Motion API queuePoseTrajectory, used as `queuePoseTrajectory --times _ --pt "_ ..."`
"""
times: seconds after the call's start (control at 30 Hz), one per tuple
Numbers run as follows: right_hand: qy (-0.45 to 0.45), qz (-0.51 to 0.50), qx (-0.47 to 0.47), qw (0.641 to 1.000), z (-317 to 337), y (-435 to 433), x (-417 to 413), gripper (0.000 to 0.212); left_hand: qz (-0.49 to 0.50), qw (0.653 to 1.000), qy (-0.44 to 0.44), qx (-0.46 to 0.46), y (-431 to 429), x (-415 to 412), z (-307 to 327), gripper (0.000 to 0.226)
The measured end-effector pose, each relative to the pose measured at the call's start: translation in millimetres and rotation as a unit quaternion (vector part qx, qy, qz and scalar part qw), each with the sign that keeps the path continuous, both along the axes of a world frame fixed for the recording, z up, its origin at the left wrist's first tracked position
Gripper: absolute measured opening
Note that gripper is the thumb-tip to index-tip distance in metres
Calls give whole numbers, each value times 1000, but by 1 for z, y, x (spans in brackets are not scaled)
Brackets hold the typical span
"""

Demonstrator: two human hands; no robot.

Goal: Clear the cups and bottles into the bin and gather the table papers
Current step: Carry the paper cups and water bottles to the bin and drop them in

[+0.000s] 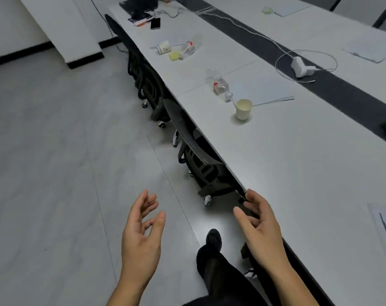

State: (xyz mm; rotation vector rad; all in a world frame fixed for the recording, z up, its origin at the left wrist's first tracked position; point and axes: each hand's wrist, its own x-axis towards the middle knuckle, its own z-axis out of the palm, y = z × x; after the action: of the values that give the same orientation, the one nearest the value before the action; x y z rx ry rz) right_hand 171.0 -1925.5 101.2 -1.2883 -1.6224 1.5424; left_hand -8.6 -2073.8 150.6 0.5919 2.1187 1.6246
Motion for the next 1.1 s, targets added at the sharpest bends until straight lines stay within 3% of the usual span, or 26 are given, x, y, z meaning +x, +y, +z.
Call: queuePoseTrajectory --times 0.27,0.4,0.57,0.73,0.83,0.93,1.03,1.1 --pt "0 -5 25 1000 28 168 -129 52 -41 998 47 0 151 -130 36 56" --pt "-10 -22 29 999 24 224 -170 50 -77 997 32 -4 216 -176 16 58" --pt "-74 -105 25 991 1 285 -209 56 -231 971 5 -68 318 -237 -24 62" --pt "-139 -214 -3 967 -13 339 -234 62 -405 908 36 -102 464 -292 -41 62" --pt "-191 -282 -44 939 -32 369 -245 83 -498 851 110 -122 557 -318 -68 65" --pt "-231 -323 -92 913 -52 392 -261 108 -570 768 256 -139 637 -337 -109 82" --pt "-232 -351 -123 899 -74 402 -277 124 -629 629 431 -154 690 -350 -159 95" --pt "-235 -344 -146 897 -89 402 -285 127 -655 541 496 -181 702 -356 -188 96"
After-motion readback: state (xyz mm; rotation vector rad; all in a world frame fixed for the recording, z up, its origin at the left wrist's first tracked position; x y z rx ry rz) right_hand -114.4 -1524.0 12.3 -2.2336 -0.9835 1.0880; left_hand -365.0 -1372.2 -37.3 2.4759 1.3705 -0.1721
